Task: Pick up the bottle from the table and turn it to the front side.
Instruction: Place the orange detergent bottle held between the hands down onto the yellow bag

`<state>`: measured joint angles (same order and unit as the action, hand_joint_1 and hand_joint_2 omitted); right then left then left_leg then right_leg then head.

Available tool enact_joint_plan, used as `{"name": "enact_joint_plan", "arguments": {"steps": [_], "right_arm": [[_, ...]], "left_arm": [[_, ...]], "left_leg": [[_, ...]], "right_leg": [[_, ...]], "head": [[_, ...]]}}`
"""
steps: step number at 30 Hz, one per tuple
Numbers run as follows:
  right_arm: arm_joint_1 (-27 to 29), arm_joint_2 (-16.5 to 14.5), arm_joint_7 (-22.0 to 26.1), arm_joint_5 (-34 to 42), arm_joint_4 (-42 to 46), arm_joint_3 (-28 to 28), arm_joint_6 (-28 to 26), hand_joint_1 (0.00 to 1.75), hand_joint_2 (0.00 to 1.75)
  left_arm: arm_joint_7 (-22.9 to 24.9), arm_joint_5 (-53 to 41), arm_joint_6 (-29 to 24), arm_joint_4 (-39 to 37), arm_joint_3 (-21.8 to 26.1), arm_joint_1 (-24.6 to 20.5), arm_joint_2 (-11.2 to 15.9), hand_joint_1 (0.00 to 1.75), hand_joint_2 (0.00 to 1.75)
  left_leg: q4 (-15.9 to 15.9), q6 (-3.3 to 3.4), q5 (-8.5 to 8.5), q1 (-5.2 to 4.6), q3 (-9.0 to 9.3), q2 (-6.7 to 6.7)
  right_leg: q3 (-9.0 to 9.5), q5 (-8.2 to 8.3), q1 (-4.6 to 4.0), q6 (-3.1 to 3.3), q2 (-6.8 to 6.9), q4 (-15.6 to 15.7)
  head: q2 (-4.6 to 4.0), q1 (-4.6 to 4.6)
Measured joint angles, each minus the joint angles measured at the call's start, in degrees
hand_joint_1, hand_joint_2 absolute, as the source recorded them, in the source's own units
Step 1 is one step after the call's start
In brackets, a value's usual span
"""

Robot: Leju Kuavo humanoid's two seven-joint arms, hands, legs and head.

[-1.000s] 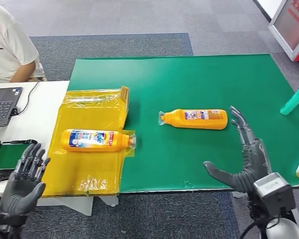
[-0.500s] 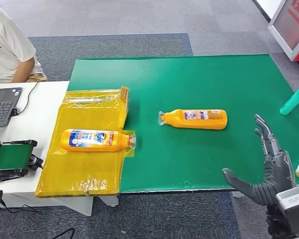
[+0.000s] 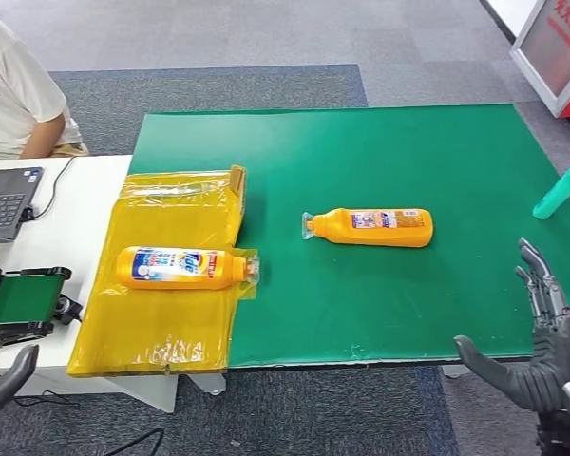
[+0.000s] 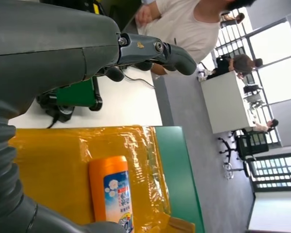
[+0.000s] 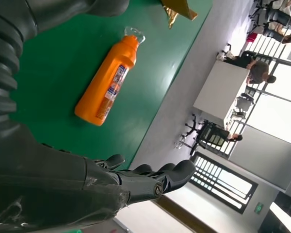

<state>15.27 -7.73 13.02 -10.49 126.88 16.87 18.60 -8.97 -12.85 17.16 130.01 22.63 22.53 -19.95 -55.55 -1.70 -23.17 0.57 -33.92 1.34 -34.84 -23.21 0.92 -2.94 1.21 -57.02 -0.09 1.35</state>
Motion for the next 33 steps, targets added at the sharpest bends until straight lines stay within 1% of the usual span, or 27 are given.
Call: {"name": "enact_joint_plan", "arguments": {"steps": [3,7,9,14,17,20,23,25,28,31,33], "right_arm": [[-1.1,-1.2,-1.6,-0.4,-0.4,1.4,0.9,0.0,1.75],[-2.3,-3.2,-3.7,-1.1,-1.1,1.7,1.2,0.0,1.75],[-2.5,-3.9,-4.6,-1.4,-1.5,1.6,1.3,0.0,1.75],[-2.0,-4.6,-7.1,-1.3,-4.1,-0.6,2.5,0.0,1.75],[-1.2,-4.3,-7.1,-0.7,-7.1,-3.4,2.8,0.0,1.75],[-0.8,-3.7,-6.8,-0.4,-9.6,-6.2,2.8,0.0,1.75],[-1.1,-2.7,-6.4,1.0,-11.9,-8.7,2.5,0.0,1.75],[-2.4,-1.7,-5.9,2.2,-14.5,-11.1,1.6,0.0,1.75],[-4.8,-0.4,-4.7,3.0,-18.5,-15.2,0.1,0.0,1.75],[-6.4,0.7,-3.8,3.1,-21.5,-18.1,-1.0,0.0,1.75],[-7.2,1.1,-3.4,2.5,-23.1,-19.5,-1.7,0.0,1.75]], "left_arm": [[-1.1,-1.9,-0.2,-0.2,-1.2,-1.4,0.0,0.0,1.75],[-2.2,-2.9,1.3,-0.4,-1.0,-2.3,0.2,0.0,1.75],[-2.8,-3.3,3.6,-0.6,-0.9,-2.5,0.3,0.0,1.75],[-5.2,-3.0,12.3,-2.9,-0.2,-2.6,0.5,0.0,1.75],[-6.3,-1.7,14.2,-5.7,-0.4,-2.8,1.1,0.0,1.75],[-7.1,-1.0,14.2,-8.3,-0.9,-3.1,2.1,0.0,1.75],[-8.0,-0.9,12.3,-11.0,-2.6,-4.1,3.4,0.0,1.75],[-8.0,-0.4,9.8,-13.9,-5.3,-5.7,4.7,0.0,1.75],[-7.2,1.3,7.0,-17.8,-10.8,-7.5,6.7,0.0,1.75],[-6.4,2.5,5.6,-19.8,-15.3,-7.5,8.6,0.0,1.75],[-5.7,4.0,5.0,-20.6,-17.5,-7.2,9.7,0.0,1.75]], "left_leg": [[0.0,-0.01,0.01,0.0,0.02,0.0],[0.0,-0.03,0.04,0.01,0.04,0.0],[0.0,-0.03,0.04,0.01,0.03,0.0],[0.0,0.0,0.0,0.0,0.02,0.0],[0.0,0.0,0.0,0.0,0.02,0.0],[0.0,-0.02,0.01,0.01,0.03,0.0],[0.0,-0.03,0.03,0.01,0.04,0.0],[0.0,-0.02,0.06,0.01,0.03,0.0],[0.0,-0.01,0.11,0.0,0.04,0.0],[0.0,0.01,0.15,0.0,0.03,0.0],[0.0,0.02,0.15,0.0,0.02,0.0]], "right_leg": [[0.01,0.01,0.0,0.01,-0.01,0.0],[0.0,0.02,-0.01,0.03,-0.01,0.0],[0.01,0.01,-0.02,0.02,-0.01,0.0],[0.02,-0.01,0.0,0.0,-0.01,0.0],[0.02,-0.01,0.0,0.0,-0.01,0.0],[0.0,-0.01,-0.01,0.0,-0.01,0.0],[0.0,0.0,-0.01,0.01,-0.01,0.0],[0.01,0.03,-0.01,0.02,-0.01,0.0],[0.03,0.1,-0.01,0.05,-0.02,0.0],[0.03,0.12,-0.01,0.06,-0.01,0.0],[0.02,0.12,-0.01,0.06,-0.01,0.0]], "head": [[0.0,0.0],[0.0,-0.01],[-0.01,-0.01],[0.0,0.01],[0.0,0.0],[0.0,-0.01],[0.0,-0.01],[0.0,-0.01],[-0.01,-0.01],[-0.01,-0.01],[0.0,-0.01]]}}
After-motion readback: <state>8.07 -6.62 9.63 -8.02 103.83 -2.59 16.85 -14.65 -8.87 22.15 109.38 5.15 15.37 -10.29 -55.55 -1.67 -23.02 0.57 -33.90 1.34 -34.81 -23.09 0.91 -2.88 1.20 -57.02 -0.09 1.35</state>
